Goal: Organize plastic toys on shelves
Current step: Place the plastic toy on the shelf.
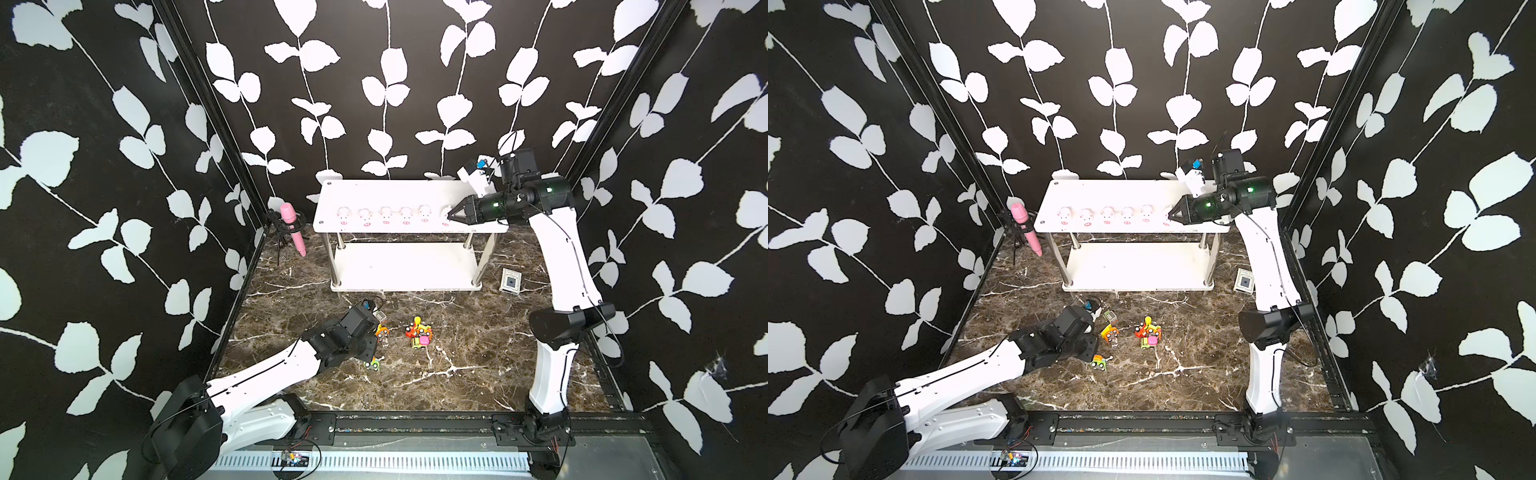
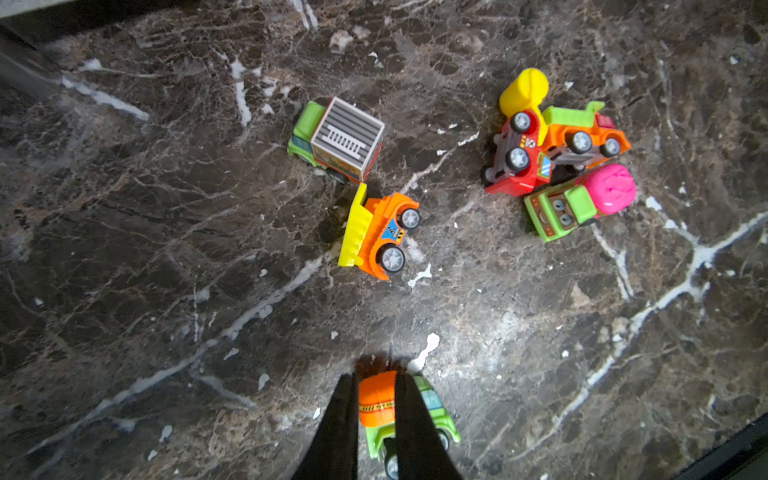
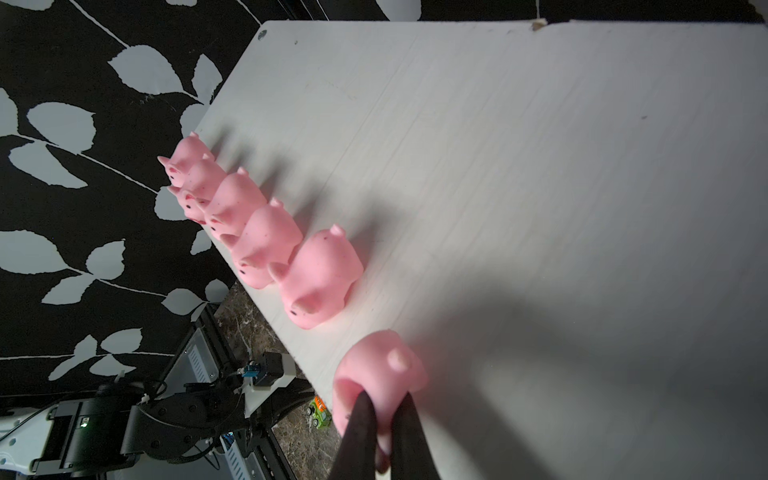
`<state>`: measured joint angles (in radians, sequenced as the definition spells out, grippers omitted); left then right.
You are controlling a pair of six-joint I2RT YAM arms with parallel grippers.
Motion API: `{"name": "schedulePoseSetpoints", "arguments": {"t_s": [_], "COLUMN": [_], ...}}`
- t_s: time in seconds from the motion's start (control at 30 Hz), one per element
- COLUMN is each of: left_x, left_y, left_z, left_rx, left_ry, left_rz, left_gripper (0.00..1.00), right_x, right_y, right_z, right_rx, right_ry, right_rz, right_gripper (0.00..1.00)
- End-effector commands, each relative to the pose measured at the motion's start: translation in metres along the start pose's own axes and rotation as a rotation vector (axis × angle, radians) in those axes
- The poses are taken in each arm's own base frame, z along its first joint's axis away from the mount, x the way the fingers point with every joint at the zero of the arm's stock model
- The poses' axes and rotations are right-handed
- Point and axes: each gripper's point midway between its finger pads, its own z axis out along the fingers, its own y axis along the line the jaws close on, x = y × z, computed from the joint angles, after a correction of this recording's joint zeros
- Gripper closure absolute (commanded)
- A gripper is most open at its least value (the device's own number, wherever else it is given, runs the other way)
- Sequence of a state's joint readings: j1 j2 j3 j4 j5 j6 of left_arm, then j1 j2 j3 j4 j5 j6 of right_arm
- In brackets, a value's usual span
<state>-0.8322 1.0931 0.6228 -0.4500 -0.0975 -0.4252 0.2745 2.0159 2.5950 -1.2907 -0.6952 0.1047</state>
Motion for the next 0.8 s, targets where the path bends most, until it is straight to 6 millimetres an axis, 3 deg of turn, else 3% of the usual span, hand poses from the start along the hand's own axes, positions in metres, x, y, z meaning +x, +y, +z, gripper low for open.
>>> {"name": "schedulePoseSetpoints", "arguments": {"t_s": [0.0,0.07,0.2,0.47,0.77], "left_x": [-0.010,-0.009,-0.009,-0.009,-0.015], "left_y": [-0.002,-0.002,-0.003,-0.002,0.000], "left_z": [-0.003,-0.003,-0.003,-0.004,-0.012], "left_rx": [0.009,0.009,0.013,0.013,0.006], "left_ry": [-0.024,-0.023,-0.023,-0.025,-0.068], "left_rz": [0.002,0.001,-0.002,-0.003,-0.024], "left_gripper": [0.81,0.81,0.81,0.82,0.78], "right_x": [-0.010,-0.010,-0.010,-0.013,-0.016], "right_y": [-0.003,-0.003,-0.003,-0.002,0.012], "right_z": [-0.001,-0.002,-0.003,-0.012,-0.033], "right_rx": [0.009,0.014,0.018,0.044,0.065], "right_ry": [-0.032,-0.036,-0.035,-0.054,-0.098], "right_rz": [-0.013,-0.016,-0.015,-0.028,-0.067], "right_gripper": [0.81,0.73,0.67,0.58,0.51]}}
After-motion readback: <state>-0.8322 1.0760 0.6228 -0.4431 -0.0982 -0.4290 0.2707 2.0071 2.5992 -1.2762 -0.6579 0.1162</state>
